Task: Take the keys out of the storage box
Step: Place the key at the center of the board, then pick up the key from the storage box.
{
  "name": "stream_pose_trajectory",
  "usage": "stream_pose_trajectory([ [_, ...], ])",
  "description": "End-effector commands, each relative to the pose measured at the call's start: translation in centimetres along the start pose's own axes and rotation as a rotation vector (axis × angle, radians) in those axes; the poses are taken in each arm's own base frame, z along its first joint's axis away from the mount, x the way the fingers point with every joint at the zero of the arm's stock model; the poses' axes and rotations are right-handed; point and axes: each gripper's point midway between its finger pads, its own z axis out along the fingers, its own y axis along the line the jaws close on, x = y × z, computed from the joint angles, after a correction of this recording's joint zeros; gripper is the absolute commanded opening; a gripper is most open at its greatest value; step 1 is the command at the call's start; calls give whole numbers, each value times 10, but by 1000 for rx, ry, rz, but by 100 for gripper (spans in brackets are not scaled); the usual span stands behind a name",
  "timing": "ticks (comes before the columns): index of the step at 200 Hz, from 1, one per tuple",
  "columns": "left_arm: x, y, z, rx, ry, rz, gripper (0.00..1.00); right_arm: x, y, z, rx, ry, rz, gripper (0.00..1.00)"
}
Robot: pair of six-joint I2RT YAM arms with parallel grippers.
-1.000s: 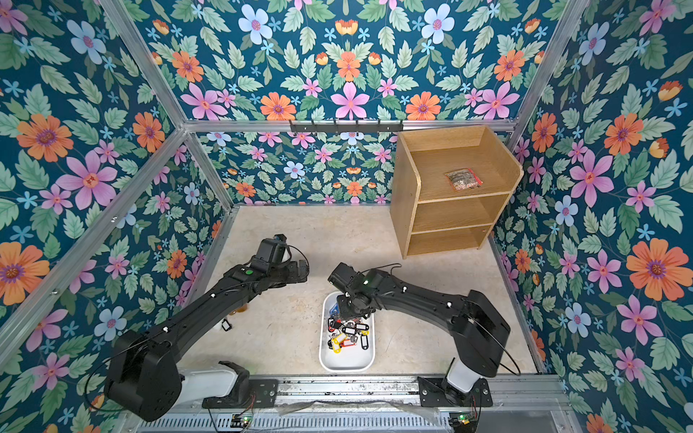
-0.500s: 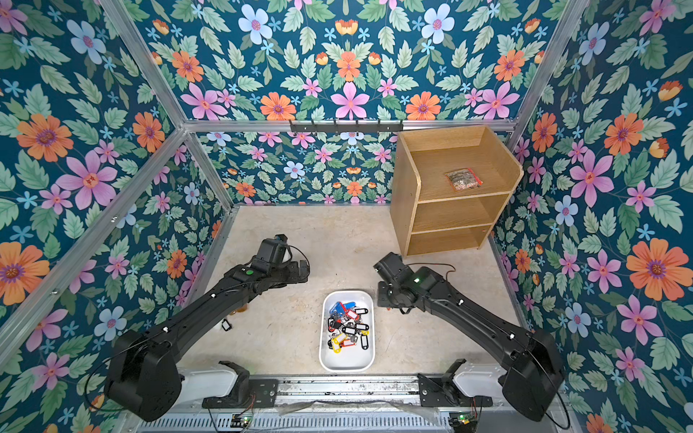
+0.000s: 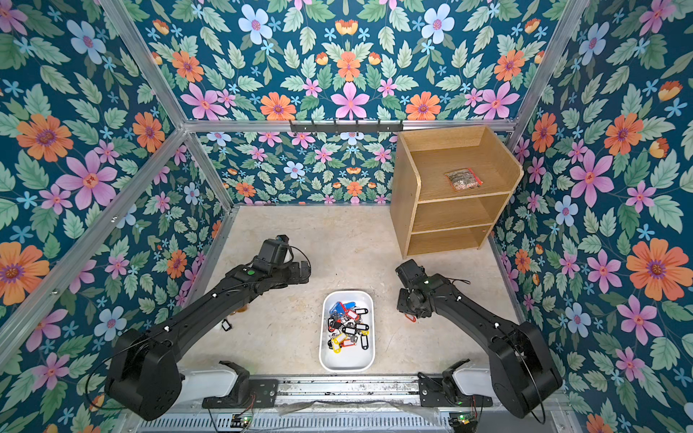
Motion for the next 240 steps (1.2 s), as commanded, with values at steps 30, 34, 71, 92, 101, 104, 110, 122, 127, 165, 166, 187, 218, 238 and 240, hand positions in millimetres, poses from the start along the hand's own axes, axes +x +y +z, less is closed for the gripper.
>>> stream_pose_trajectory([
  [30,-1,-2,1,3,2,3,99,-18,14,-47,-50,-102,15,52],
  [34,-1,-2,1,3,2,2,99,-17,21,-50,-70,-106,5,52],
  [71,-1,-2,2,2,3,0,99,15,94,-65,-190,-67,-145,45],
  [92,-1,-2,2,1,4,1,99,31,127,-66,-226,-32,-208,45],
  [101,-1,-2,2,1,5,1,99,37,138,-62,-238,-15,-227,45],
  [104,-1,-2,2,2,5,1,99,38,141,-61,-243,-12,-233,45],
  [110,-1,-2,2,1,5,1,99,41,147,-58,-250,-2,-241,45],
  [122,-1,-2,2,1,5,1,99,47,155,-50,-259,22,-253,45],
  [127,-1,-2,2,1,4,1,99,50,158,-45,-257,31,-256,45],
  [165,-2,-3,1,3,1,2,99,70,176,-16,-234,129,-273,48],
  [166,-2,-2,1,2,1,2,99,71,176,-15,-231,132,-275,48],
  [187,-3,-2,0,-2,-5,1,99,82,183,1,-188,162,-301,48],
  [218,-3,-1,-1,-4,-10,2,99,90,185,9,-164,180,-314,47],
  [238,-3,-2,-1,-4,-10,3,99,94,178,13,-140,196,-304,46],
  [240,-3,-2,-1,-3,-9,4,99,94,177,14,-135,198,-303,46],
])
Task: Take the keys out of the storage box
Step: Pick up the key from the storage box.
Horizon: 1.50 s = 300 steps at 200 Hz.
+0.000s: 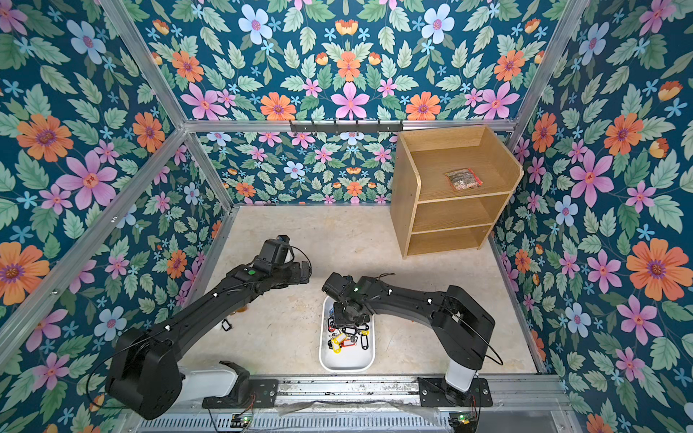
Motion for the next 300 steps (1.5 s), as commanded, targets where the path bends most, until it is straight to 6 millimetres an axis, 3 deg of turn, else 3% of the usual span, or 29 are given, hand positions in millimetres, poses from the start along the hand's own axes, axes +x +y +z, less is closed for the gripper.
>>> stream_pose_trajectory([
  [1,-4,-1,-3,-2,-13,0,99,6,-8,4,30,21,26,46],
  [67,-5,-1,-4,-8,-20,6,99,14,-15,18,51,55,57,41],
  [184,-5,-2,-6,-12,-25,13,99,8,-35,25,144,48,53,37],
  [259,-4,-3,-6,-15,-23,19,99,2,-41,27,171,46,55,18],
  [300,-4,-3,-5,-16,-21,20,99,-3,-40,19,177,25,53,0],
])
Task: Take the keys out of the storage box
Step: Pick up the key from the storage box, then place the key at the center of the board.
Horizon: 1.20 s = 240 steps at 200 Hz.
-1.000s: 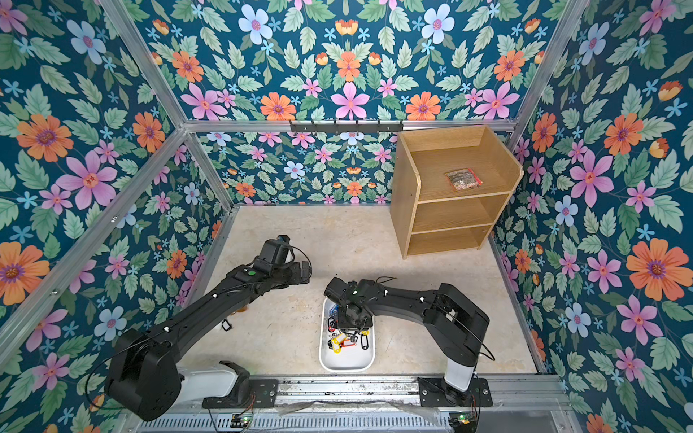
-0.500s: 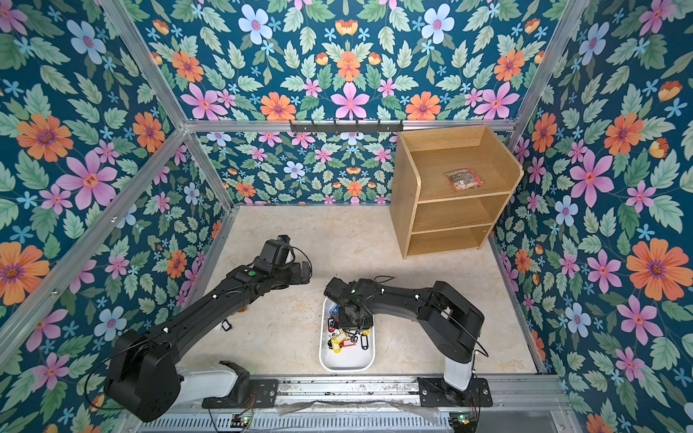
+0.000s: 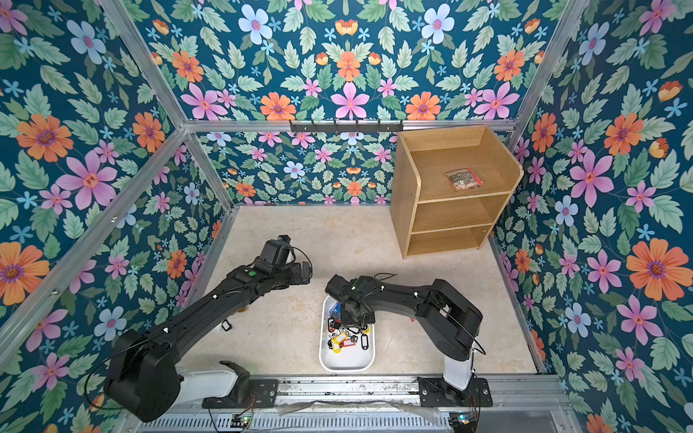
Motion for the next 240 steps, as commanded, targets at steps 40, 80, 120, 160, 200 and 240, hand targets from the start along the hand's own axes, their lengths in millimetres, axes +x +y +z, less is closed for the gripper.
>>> stream_pose_trajectory([
  [40,-3,0,-1,-8,-6,6,99,-11,-3,-34,27,-68,3,0],
  [80,-2,-1,-1,-6,-5,7,99,-14,-8,-64,13,-116,11,0],
  [120,-2,-2,-1,-3,-5,7,99,-19,-32,-103,23,-192,50,0],
  [160,-2,-3,-1,2,-4,9,99,-28,-95,-138,50,-273,155,0],
  [200,-2,-3,-2,1,-7,11,99,-32,-156,-130,81,-276,239,0],
  [240,-2,-4,2,0,0,9,99,-53,-180,-100,81,-274,277,0],
])
